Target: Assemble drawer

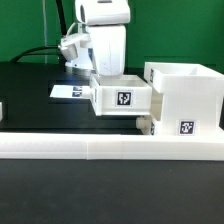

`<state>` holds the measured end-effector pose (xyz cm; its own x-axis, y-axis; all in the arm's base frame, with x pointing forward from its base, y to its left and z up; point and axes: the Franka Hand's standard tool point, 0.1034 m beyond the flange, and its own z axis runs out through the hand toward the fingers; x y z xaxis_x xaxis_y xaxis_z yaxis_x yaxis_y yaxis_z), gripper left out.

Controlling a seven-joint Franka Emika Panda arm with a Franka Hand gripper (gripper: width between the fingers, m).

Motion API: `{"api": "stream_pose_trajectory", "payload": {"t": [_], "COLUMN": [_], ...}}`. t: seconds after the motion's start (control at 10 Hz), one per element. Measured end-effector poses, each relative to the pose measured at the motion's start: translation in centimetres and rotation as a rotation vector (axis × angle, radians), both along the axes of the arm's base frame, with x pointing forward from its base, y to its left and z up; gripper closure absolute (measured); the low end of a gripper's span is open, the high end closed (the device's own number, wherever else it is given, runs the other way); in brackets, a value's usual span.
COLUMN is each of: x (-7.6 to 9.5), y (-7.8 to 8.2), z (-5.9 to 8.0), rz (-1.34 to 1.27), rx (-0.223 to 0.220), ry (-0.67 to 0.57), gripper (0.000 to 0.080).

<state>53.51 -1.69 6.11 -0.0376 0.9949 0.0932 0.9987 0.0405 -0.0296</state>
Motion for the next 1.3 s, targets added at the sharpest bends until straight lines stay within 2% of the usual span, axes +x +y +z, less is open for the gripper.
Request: {"api": "stream_pose_trajectory", "payload": {"t": [1.0,1.3], "x": [-0.10,0.56], "y": [0.09,0.67], "z": [-0.71,-0.61], "rz": [-0.009,-0.017], "rx": [0.009,0.011], "ry": [-0.010,-0.017], "gripper": [0.0757,0.0757]}}
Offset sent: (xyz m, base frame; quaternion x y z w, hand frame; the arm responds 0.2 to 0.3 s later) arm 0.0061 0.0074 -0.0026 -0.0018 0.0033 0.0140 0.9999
